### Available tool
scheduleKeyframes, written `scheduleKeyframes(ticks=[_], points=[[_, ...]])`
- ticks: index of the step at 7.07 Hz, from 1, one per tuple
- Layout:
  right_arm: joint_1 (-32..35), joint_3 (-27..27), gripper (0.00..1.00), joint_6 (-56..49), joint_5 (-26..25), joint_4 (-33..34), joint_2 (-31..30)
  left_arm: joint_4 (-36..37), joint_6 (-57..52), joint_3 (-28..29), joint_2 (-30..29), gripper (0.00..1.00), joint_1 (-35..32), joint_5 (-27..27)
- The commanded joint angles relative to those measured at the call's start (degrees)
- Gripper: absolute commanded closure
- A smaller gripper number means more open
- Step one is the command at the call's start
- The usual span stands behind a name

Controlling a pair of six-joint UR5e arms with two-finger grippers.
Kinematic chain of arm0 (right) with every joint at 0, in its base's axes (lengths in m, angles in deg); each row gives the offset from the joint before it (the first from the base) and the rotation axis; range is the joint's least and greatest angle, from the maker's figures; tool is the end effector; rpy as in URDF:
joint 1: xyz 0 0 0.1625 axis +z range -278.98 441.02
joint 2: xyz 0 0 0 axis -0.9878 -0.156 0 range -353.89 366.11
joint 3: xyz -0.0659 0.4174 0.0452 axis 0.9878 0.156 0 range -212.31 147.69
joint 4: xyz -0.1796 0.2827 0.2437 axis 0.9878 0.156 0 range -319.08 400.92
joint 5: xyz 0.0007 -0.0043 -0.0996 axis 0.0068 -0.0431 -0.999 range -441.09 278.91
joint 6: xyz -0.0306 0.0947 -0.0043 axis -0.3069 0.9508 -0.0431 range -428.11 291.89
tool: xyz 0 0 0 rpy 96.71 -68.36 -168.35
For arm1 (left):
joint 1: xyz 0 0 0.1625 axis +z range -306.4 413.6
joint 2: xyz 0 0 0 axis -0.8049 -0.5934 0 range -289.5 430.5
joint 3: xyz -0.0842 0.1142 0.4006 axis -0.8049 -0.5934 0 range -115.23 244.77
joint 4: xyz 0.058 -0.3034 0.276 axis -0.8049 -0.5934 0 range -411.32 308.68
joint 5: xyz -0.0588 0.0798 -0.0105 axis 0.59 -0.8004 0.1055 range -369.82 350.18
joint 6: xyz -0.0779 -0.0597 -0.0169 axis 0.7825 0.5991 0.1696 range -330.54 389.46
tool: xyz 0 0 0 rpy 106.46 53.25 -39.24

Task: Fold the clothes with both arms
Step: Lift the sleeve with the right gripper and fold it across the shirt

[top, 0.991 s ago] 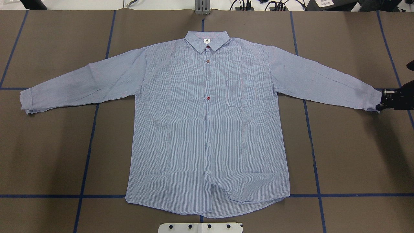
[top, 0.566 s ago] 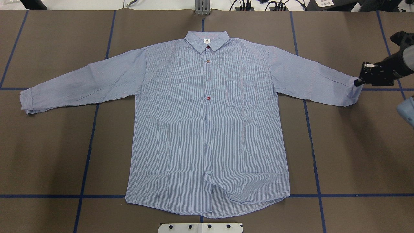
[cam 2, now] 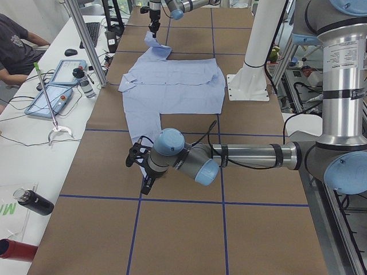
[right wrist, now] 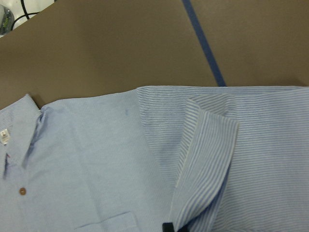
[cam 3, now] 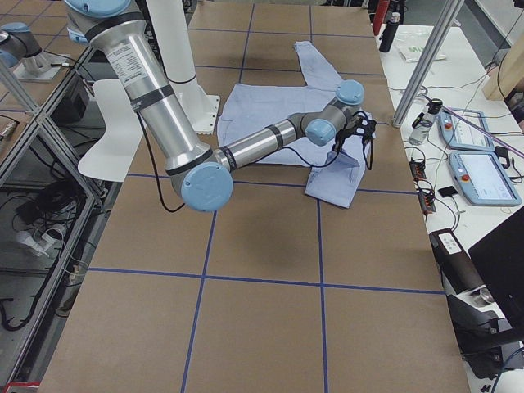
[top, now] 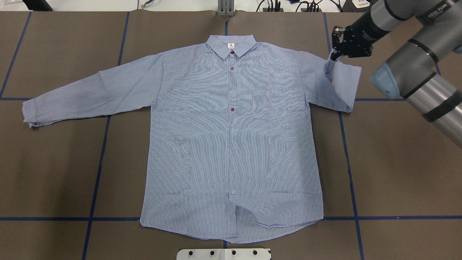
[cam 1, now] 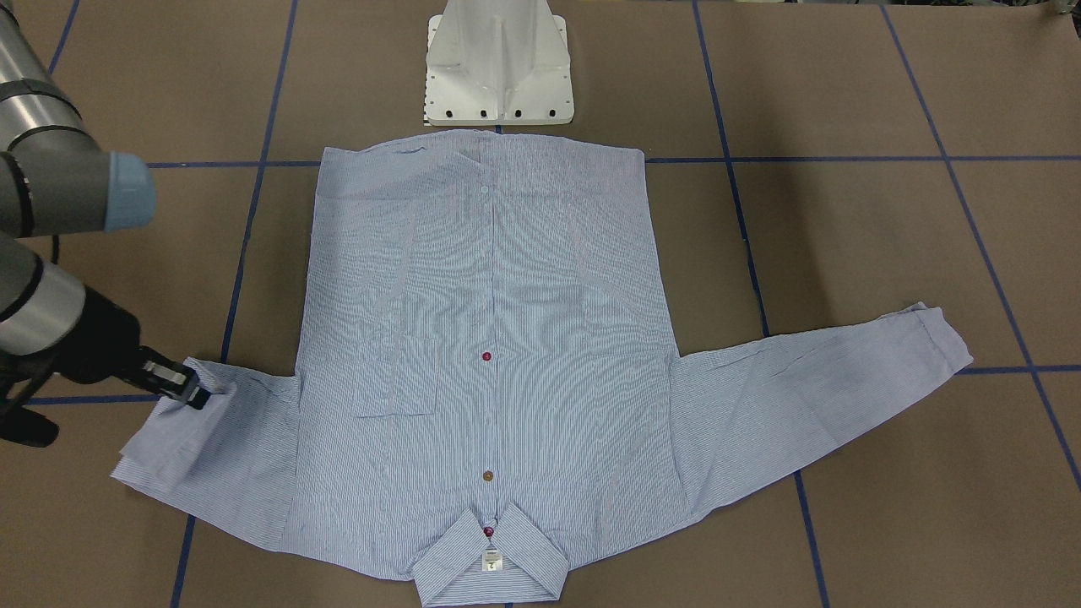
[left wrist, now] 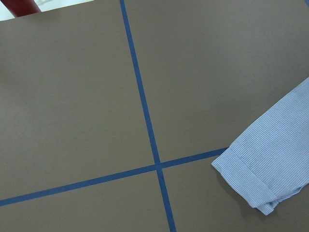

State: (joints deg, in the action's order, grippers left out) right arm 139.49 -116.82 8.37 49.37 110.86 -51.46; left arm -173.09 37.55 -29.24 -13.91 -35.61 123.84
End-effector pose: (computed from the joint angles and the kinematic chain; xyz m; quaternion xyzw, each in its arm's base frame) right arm -0.3081 -0.6334 0.3223 -0.0367 -0.4891 0.2015 0.8479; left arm -0.0581 -0.4738 0.6084 0.2132 0.3766 0.0396 0.9006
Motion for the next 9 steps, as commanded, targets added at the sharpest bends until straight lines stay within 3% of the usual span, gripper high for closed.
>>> scheduleKeyframes(ticks=[1,2,4,7,9], points=[[-10.2,0.5,1.0,11.8,-9.3,0.8,8.9,-2.1,0.2,0.1,-0.1,0.0,0.0,0.0],[-13.9,2.3,1.0,14.0,-13.6,0.9,13.0,-2.2,0.2,0.1,0.1,0.0,0.0,0.0],[-17.9,12.3,1.0,17.3,-20.5,0.5,23.4,-2.2,0.1,0.1,0.1,0.0,0.0,0.0],[-19.8,19.6,1.0,17.5,-24.5,-1.0,30.1,-2.2,0.2,0.1,-0.1,0.0,0.1,0.1],[-20.2,20.7,1.0,19.9,-25.9,-3.6,30.3,-2.2,0.2,0.1,-0.1,0.0,0.1,0.2]])
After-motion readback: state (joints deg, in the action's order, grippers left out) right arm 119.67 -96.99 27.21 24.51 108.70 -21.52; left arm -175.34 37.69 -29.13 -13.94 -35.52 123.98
